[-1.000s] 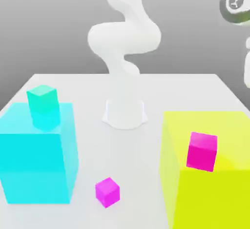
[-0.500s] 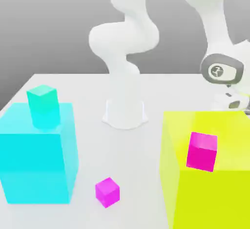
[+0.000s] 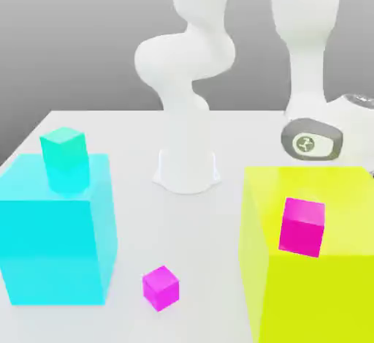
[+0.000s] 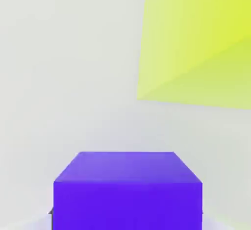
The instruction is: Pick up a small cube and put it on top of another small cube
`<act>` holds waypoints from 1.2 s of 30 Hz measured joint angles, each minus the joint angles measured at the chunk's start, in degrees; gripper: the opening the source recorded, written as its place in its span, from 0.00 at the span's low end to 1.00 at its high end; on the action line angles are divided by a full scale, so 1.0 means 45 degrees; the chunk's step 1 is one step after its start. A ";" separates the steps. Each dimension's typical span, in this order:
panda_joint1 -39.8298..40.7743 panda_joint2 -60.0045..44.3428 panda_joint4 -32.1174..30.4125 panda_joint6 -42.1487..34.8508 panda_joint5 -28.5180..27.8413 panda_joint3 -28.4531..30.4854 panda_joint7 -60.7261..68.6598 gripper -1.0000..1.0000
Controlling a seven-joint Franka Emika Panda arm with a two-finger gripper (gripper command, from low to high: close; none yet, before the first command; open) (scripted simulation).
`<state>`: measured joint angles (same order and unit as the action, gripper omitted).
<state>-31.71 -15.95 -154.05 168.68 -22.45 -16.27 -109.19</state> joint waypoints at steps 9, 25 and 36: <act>0.0646 0.0619 0.1320 -0.3443 0.3483 -0.2192 0.2224 0.00; 0.3040 0.1649 0.6920 -0.9408 0.4416 -0.1729 0.8915 0.00; 0.7033 0.5424 0.5662 -1.0821 0.5266 0.0728 1.3700 0.00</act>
<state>-0.06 8.46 -128.57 119.99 1.25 -12.99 -47.54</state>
